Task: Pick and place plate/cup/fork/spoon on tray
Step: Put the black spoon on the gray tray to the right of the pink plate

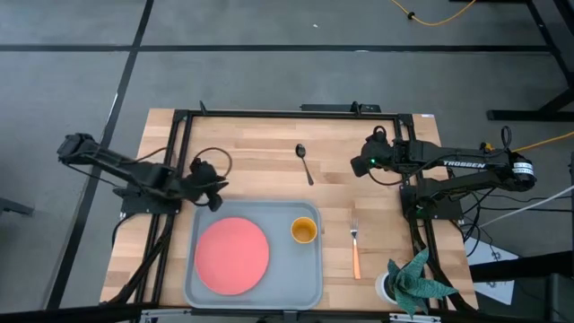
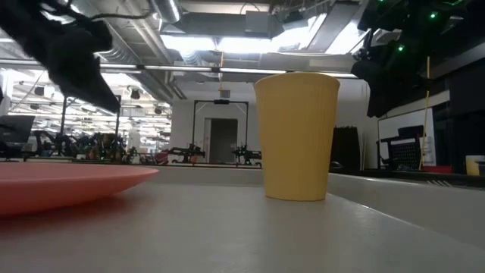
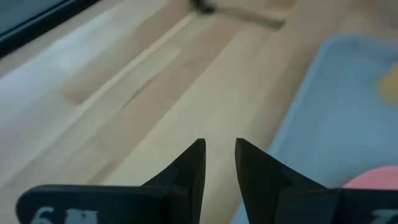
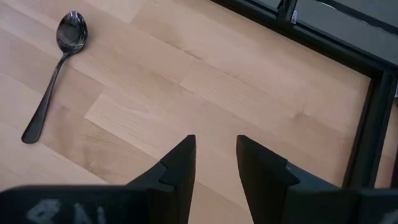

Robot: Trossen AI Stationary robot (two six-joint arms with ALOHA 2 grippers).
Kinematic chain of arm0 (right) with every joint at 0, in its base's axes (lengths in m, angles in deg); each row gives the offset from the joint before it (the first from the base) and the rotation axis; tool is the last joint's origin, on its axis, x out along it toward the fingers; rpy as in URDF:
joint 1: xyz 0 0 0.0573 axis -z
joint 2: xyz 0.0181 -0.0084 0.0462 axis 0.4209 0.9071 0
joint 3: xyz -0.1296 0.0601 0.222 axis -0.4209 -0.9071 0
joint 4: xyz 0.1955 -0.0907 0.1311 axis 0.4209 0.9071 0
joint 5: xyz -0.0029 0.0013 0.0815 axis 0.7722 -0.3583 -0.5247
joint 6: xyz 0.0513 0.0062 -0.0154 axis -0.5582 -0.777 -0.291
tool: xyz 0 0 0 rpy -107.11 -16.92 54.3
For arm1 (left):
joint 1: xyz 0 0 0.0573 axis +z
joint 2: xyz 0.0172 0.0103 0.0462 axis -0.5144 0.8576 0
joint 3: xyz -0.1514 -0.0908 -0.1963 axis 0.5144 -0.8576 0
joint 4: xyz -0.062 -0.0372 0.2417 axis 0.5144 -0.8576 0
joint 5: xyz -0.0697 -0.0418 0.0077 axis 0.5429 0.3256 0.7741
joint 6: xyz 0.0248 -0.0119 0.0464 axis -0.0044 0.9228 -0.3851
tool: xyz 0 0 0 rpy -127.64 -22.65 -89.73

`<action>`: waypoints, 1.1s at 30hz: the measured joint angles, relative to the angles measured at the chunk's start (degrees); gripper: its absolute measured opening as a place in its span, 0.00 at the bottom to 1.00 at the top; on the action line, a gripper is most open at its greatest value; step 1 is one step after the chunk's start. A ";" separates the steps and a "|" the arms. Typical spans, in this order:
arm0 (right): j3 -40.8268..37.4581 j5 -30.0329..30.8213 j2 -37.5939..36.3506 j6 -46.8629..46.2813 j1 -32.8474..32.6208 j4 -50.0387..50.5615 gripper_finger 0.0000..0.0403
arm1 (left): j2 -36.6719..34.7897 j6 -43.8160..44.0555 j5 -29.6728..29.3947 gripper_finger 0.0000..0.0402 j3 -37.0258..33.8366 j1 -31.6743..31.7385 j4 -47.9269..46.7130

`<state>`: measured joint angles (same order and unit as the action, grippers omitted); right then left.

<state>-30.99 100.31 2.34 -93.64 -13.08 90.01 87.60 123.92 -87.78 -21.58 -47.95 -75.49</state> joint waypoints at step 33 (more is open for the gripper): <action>0.00 0.05 0.02 -3.49 0.01 -0.59 0.30 | -35.23 -37.59 18.60 0.20 -22.82 -2.49 30.90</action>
<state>-30.99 100.36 2.37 -97.13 -13.07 89.41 52.36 86.33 -69.18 -44.40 -50.44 -44.59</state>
